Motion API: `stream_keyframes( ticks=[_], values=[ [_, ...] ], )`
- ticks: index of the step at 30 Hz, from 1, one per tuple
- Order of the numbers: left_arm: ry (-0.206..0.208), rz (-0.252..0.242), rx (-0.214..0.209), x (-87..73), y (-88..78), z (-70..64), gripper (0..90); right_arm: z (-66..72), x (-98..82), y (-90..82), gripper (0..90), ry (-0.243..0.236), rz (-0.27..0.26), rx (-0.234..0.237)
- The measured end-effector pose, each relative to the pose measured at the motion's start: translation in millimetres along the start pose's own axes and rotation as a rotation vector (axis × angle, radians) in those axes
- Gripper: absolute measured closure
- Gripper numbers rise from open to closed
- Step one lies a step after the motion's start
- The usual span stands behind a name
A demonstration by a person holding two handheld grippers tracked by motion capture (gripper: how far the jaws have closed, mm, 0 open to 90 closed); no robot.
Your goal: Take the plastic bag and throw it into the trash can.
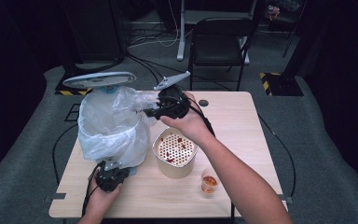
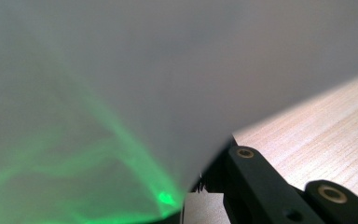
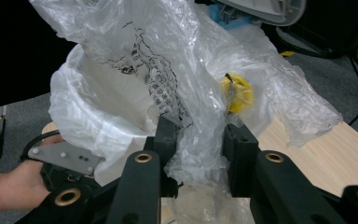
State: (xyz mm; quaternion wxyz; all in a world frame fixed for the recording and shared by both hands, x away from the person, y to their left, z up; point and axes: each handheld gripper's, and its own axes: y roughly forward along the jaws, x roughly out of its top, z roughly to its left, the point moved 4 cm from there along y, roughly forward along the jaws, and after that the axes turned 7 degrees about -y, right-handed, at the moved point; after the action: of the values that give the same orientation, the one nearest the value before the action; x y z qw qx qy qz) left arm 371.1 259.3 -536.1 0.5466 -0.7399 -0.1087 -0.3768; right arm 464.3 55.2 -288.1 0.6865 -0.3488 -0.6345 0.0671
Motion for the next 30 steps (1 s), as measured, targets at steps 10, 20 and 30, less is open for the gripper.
stream_keyframes(
  ticks=[10, 20, 30],
  values=[
    [0.007, 0.002, 0.000, 0.1, 0.0, 0.4, 88.2, 16.1, 14.8, 18.9, 71.1, -0.027, -0.015, 0.035],
    [-0.017, -0.005, -0.001, -0.6, 0.5, -1.6, 88.2, 21.5, 27.9, 35.4, 71.0, -0.041, -0.027, 0.040],
    [-0.015, -0.004, -0.002, -0.9, 0.2, -1.2, 88.2, 29.1, 36.9, 55.8, 70.9, -0.058, -0.029, 0.046]
  ],
)
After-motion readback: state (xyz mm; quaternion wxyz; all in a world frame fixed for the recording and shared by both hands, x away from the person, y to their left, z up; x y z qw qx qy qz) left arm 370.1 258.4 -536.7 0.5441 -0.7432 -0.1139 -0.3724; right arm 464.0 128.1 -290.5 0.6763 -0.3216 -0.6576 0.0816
